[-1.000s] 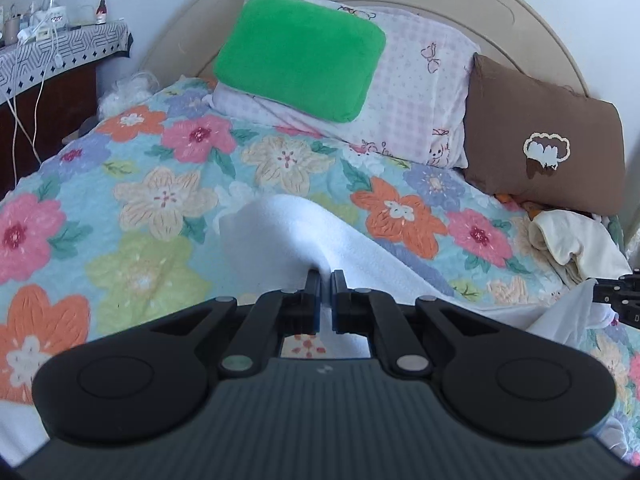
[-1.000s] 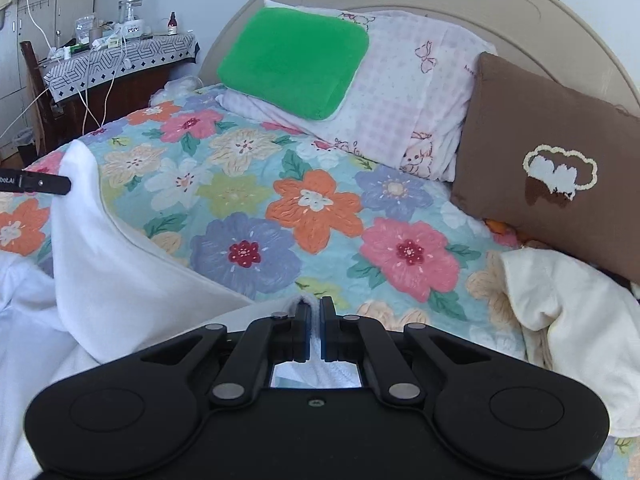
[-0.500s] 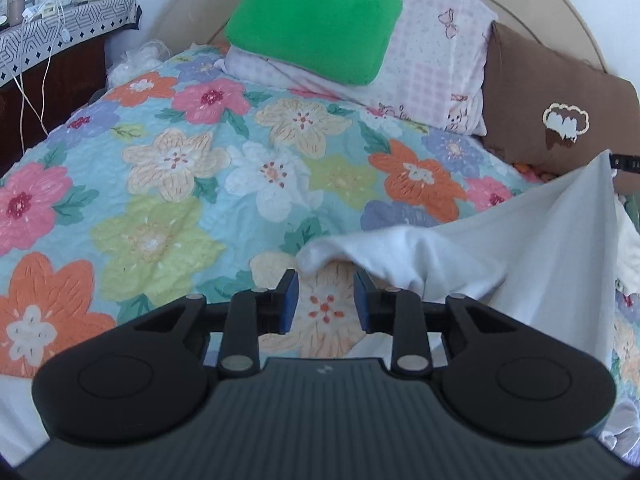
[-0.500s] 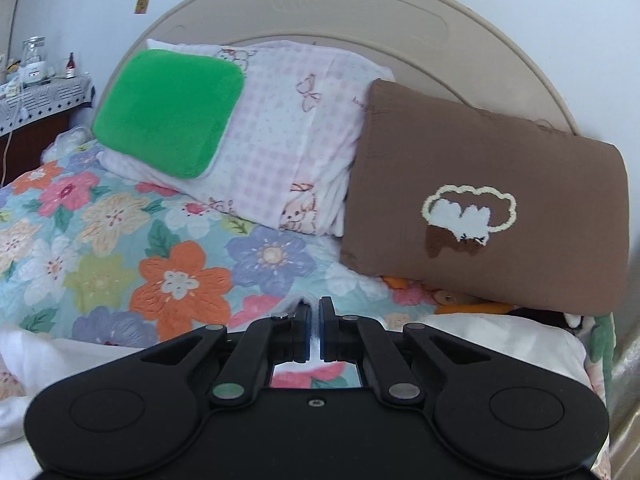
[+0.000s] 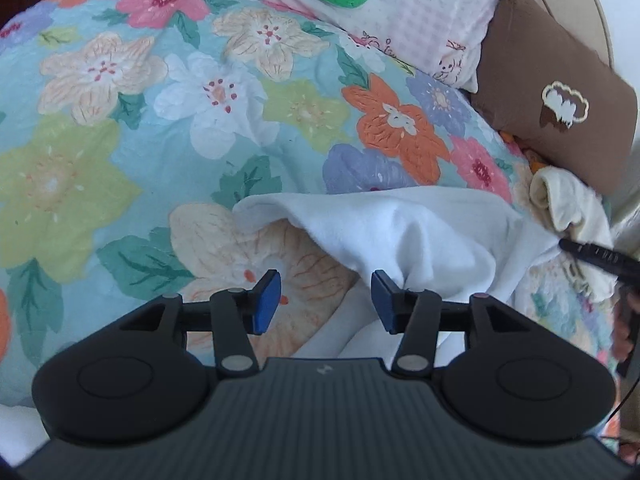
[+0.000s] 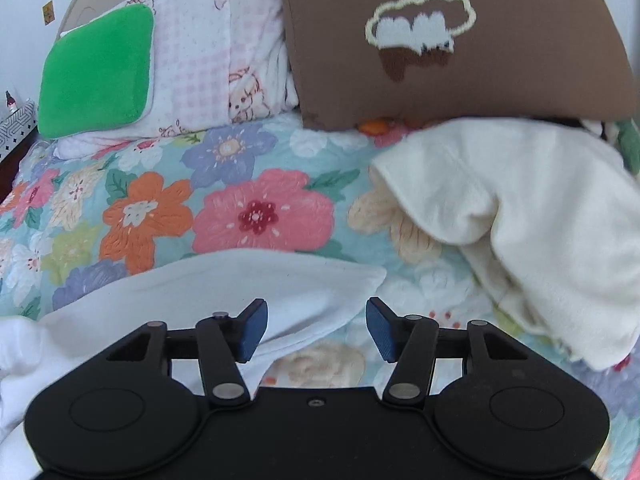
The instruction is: Fold clothes
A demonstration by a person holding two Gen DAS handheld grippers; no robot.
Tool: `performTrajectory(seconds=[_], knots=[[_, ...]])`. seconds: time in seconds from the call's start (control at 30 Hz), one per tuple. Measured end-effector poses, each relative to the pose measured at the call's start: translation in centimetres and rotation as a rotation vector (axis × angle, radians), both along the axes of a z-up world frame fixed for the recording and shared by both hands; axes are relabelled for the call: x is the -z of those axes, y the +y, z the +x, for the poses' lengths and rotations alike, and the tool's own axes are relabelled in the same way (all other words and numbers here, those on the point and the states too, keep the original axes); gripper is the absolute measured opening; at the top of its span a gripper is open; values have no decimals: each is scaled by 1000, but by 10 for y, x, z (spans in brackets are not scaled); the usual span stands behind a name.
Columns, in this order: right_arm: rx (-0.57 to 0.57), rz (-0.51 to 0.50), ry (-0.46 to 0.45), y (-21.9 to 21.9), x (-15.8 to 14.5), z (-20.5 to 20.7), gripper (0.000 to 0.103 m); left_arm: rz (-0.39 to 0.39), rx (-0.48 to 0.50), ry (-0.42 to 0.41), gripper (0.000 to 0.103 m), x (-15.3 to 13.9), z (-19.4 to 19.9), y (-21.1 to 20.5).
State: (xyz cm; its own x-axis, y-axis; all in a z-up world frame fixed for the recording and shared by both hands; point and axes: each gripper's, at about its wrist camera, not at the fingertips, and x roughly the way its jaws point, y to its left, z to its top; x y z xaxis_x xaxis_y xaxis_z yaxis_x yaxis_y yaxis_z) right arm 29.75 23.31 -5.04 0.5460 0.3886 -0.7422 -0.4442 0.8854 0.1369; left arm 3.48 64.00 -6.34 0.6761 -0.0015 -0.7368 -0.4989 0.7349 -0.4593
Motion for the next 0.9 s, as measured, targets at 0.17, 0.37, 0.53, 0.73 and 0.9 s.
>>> performTrajectory(seconds=[0.17,0.37,0.53,0.73,0.9], knots=[[17,177,220,-14,26,13,60,-1,-37,34,58,12,23,6],[25,260,306,-10,48,16,64,-150,-181,44,58,41,28,23],[-29,240,282,3,58,20,69,-182,-224,19,61,48,34,26],[-12,244,264,12,68,25,76,-202,-161,-32,24,44,49,27],[-35,202,220,21,68,25,76,-40,-105,1,6,35,61,10]])
